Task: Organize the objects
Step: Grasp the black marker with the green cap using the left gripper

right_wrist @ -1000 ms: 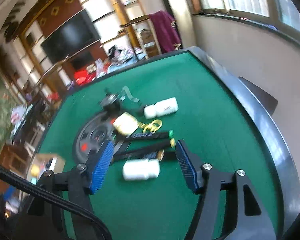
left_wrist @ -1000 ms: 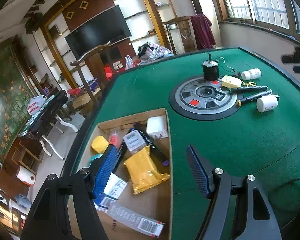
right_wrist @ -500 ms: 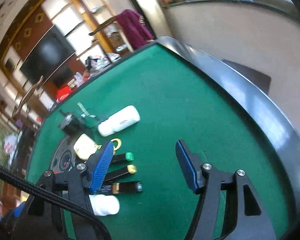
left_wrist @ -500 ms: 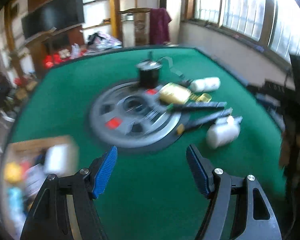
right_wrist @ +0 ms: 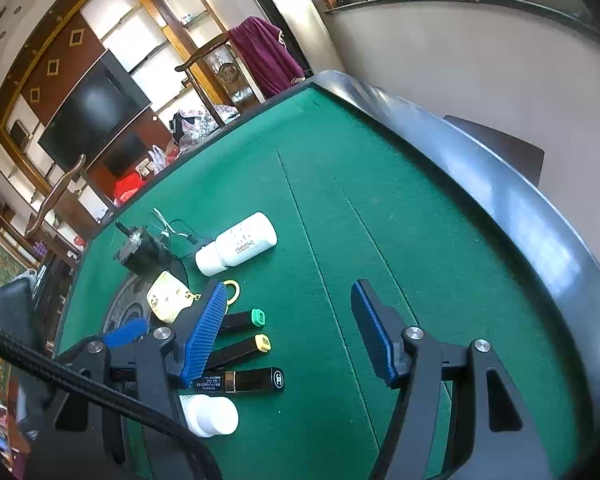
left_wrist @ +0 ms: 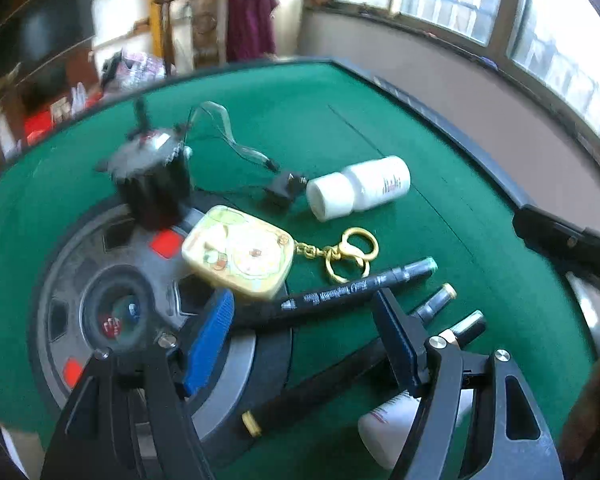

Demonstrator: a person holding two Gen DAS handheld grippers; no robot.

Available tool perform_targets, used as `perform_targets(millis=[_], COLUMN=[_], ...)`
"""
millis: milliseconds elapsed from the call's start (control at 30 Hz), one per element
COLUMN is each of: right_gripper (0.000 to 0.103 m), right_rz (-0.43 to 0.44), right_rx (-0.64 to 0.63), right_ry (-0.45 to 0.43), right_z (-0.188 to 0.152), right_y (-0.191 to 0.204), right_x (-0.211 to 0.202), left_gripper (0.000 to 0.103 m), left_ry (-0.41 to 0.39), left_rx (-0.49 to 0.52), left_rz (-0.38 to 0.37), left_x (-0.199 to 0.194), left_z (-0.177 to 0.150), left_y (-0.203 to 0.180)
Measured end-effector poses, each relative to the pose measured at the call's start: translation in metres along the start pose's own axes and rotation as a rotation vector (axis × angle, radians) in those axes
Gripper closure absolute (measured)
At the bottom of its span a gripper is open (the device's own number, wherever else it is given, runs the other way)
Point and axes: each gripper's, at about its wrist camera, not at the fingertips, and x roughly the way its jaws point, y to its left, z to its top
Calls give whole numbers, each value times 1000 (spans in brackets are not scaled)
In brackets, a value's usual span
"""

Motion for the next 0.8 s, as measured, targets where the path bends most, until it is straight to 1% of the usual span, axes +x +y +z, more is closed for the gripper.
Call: perform_targets(millis=[33,100,133,200,233,267,300,333,433,533,600,733,767,800], right_gripper=[40,40,40,40,40,40,40,40,40,40,40,40,40,40], right_rz=[0,-2,-1,4,2,-1,-2,-2,-2,-1,-2,-11,-12,-10], right_rx=[3,11,18,29,35,40,46,52,66,70,71,68,70,74], right_ry=[7,19,24,33,40,45,50,57,74,80,82,89,91,93], right_z=[0,0,0,0,-1,-1,-1,-1,-3,-4,-5,-4,-4,-4], right_y=[-1,-3,-4,-6,-8,-8,-9,-11,-13,-12,-12,-12,-12,-13], right_x=[1,4,6,9,10,11,12,13,17,18,18,20,21,21], left_gripper=[38,39,39,47,50,56,62,63,63,63,63,63,64,81], left_ry=[19,49,75,108,101,90,95,102,97,93,98,83,77,74], left_rx=[44,78,98,142,196,220,223,209,178,159,128,140,149,153], left_rz=[-16,-57,-84,-104,-81,-76,-90,-97,-97,-47,-44,-26,-19,-28], left_x=[2,2,1,-2,-7,-11,-15,-20,-27,-20,-11,-2,-3,-4], left_z=[-2,-7,-12,-23,-32,-39,-44,-49,-52,-45,-39,-27,-26,-27], left_y=[-7,-14,-20,-30,-39,-44,-47,-48,-47,-46,-44,-59,-61,-66])
